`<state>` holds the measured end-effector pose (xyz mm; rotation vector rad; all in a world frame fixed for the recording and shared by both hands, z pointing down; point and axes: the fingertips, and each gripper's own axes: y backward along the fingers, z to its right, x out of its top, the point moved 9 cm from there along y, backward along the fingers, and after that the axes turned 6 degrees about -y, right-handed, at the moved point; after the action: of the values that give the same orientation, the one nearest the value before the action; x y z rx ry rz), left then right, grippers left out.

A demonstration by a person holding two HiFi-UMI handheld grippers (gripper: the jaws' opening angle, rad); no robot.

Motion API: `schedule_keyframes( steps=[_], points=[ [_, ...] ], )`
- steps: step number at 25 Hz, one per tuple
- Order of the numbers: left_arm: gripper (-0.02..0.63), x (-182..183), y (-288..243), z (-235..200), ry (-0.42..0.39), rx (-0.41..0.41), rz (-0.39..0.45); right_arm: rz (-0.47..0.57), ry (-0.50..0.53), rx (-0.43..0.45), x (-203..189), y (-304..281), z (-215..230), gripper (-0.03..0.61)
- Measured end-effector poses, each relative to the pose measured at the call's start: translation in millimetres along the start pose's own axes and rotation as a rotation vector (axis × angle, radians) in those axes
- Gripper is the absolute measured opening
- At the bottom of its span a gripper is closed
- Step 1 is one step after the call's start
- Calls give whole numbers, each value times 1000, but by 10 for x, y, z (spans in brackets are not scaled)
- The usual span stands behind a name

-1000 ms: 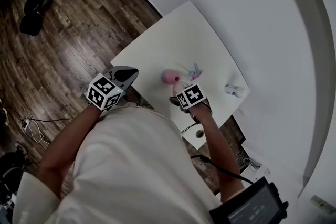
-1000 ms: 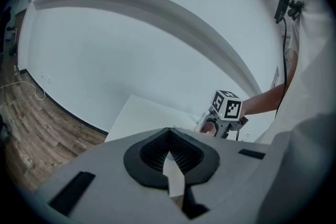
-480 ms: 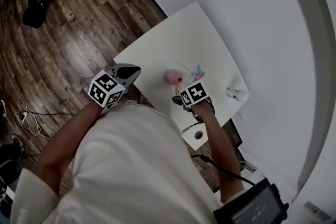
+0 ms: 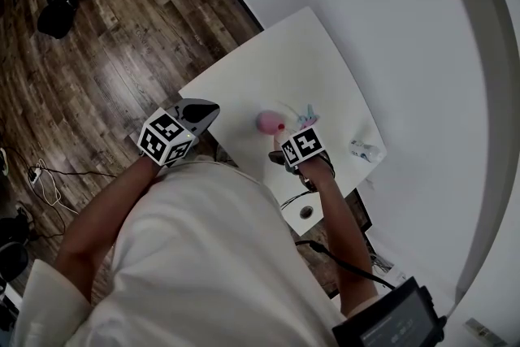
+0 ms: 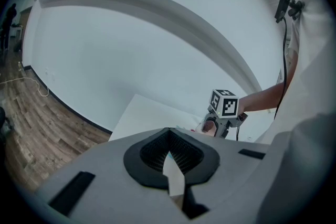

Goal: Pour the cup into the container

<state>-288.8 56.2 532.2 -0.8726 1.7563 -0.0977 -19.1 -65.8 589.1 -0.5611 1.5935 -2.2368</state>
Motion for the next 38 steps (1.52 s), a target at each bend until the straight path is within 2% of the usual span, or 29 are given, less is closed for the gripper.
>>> schedule_keyframes(
  steps=[38],
  points=[
    [9,-2,-7,-163,18,-7,16,-86,-23,1,52,55,-1,379]
  ],
)
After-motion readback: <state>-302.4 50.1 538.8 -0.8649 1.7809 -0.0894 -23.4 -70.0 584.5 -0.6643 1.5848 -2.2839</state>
